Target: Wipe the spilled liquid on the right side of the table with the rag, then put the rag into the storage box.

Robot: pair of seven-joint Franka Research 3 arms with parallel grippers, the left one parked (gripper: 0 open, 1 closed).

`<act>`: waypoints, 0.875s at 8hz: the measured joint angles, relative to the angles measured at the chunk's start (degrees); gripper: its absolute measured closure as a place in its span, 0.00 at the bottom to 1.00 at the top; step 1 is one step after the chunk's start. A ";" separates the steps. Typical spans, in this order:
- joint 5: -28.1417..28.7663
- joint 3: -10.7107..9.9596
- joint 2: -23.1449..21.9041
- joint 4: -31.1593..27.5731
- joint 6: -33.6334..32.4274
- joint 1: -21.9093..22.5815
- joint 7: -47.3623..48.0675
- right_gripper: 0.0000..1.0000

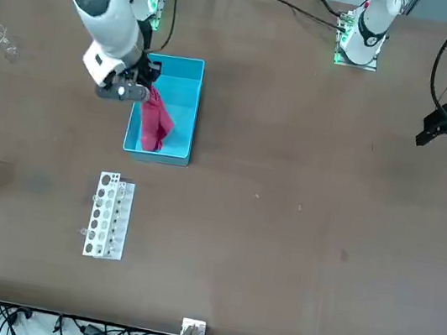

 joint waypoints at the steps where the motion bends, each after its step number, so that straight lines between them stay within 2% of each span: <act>1: 0.23 -0.02 -0.05 -0.72 0.49 0.01 -0.07 0.90; 2: 0.50 -0.08 -0.23 -0.76 0.51 0.01 -0.08 0.87; 7: 0.70 -1.48 -2.13 -0.70 0.46 -0.01 -1.01 0.01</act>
